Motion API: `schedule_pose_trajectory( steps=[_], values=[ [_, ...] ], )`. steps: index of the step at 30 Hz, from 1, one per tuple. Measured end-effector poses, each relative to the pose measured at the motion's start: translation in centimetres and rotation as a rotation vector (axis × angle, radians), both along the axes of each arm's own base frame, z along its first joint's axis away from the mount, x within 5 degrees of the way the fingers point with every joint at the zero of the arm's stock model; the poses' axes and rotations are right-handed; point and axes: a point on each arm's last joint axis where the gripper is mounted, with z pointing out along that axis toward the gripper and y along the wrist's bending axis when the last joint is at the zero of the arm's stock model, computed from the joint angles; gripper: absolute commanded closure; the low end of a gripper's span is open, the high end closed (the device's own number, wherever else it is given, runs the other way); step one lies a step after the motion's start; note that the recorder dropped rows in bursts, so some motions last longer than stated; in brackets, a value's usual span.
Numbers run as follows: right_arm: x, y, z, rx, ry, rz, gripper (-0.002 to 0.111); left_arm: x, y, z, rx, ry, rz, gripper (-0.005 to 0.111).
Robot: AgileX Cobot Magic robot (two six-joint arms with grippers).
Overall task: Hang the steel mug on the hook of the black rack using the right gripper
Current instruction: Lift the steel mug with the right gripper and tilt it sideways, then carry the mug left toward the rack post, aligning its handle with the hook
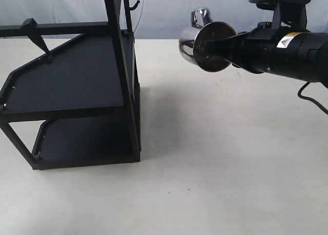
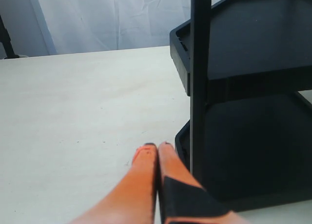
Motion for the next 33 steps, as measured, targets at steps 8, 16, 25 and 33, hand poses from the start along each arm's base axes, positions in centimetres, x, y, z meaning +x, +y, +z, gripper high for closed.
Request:
schedule_pose_trajectory(
  steps=[8,16,25,33],
  values=[
    [1.6,0.5,3.0,-0.002,-0.111,0.012,0.108,0.0,0.0,0.0,0.000,0.000,0.000,0.107],
    [2.2,1.7,2.5,-0.061,-0.124,0.074,0.109,0.0,0.0,0.0,0.000,0.000,0.000,0.107],
    [2.8,3.6,1.7,-0.085,-0.191,0.122,0.109,0.0,0.0,0.0,0.000,0.000,0.000,0.107],
    [3.0,4.2,1.1,-0.104,-0.202,0.141,0.109,0.0,0.0,0.0,0.000,0.000,0.000,0.107]
  ],
)
